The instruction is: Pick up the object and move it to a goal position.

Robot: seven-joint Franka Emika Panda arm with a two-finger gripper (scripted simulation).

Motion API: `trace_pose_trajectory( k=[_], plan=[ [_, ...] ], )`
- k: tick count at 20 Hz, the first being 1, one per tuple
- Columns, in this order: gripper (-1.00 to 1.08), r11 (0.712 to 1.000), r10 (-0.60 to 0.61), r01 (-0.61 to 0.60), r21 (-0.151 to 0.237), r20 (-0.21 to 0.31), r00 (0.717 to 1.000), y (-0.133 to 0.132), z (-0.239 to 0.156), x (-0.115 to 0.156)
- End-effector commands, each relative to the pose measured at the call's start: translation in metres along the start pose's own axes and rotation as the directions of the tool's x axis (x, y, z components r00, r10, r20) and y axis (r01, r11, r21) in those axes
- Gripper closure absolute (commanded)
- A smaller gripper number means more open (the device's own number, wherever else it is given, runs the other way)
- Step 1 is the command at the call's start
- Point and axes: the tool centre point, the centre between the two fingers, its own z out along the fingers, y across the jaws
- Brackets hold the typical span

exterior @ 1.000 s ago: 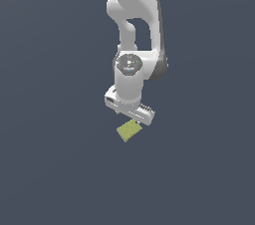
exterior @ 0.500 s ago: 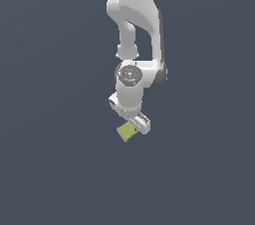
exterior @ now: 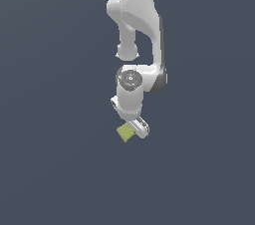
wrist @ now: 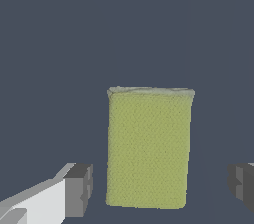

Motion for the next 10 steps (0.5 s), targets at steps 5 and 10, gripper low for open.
trace_pose_trajectory(
  k=[5,10],
  plan=[
    [-0.92,1.0,0.008,-0.008,0.0,0.0,1.0,0.0,0.003,0.0],
    [-0.92,1.0,0.01,-0.01,0.0,0.0,1.0,0.0,0.02,0.0]
  ],
)
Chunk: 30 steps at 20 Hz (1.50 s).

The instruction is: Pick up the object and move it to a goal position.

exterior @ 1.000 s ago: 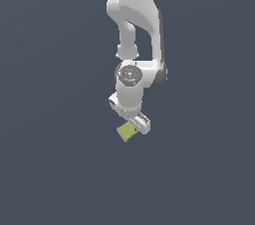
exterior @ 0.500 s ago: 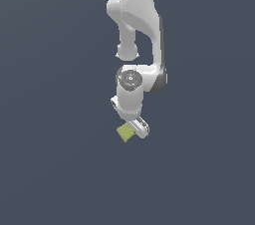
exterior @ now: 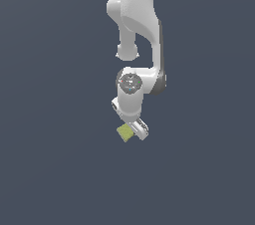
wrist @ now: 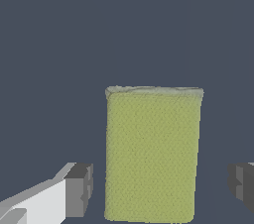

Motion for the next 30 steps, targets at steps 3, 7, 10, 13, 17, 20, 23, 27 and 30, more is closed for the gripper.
trace_pose_trajectory(
  k=[3,7,10,13,17,20,23,27,30],
  plan=[
    [-0.92,1.0,0.003,-0.003,-0.001,0.001,1.0,0.001,0.024,-0.001],
    [-0.92,1.0,0.004,-0.004,-0.001,0.001,1.0,0.001,0.037,-0.001],
    [-0.92,1.0,0.004,-0.004,-0.001,0.001,1.0,0.0,0.039,0.0],
    [1.08,1.0,0.004,-0.004,-0.001,0.001,1.0,0.0,0.039,0.0],
    [1.08,1.0,0.004,-0.004,-0.001,0.001,1.0,0.0,0.039,0.0],
    [1.08,1.0,0.004,-0.004,-0.001,0.001,1.0,0.0,0.039,0.0],
    [1.08,1.0,0.003,-0.003,0.002,-0.001,1.0,-0.001,0.036,0.001],
    [1.08,1.0,0.003,-0.003,0.002,-0.001,1.0,0.001,0.025,0.009],
    [1.08,1.0,0.004,-0.004,0.001,-0.001,1.0,0.002,0.012,0.02]
  ],
)
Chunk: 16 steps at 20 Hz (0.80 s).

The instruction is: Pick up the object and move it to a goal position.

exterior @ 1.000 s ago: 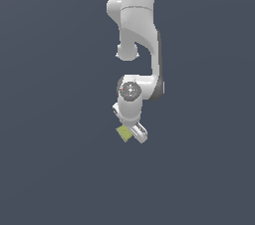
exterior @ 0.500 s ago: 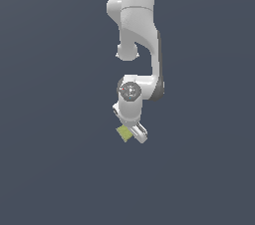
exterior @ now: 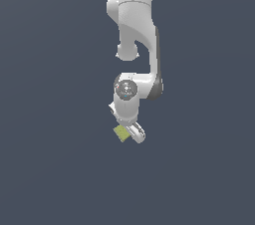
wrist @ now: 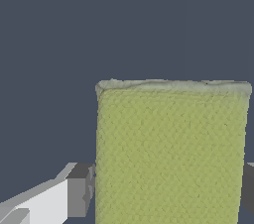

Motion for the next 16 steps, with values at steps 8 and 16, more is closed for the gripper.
trace_pose_trajectory(
  k=[8,16],
  plan=[
    [1.08,1.0,0.001,-0.001,0.0,-0.002,1.0,0.006,-0.055,0.045],
    [1.08,1.0,0.001,-0.001,0.0,-0.001,1.0,0.007,-0.071,0.059]
  ],
)
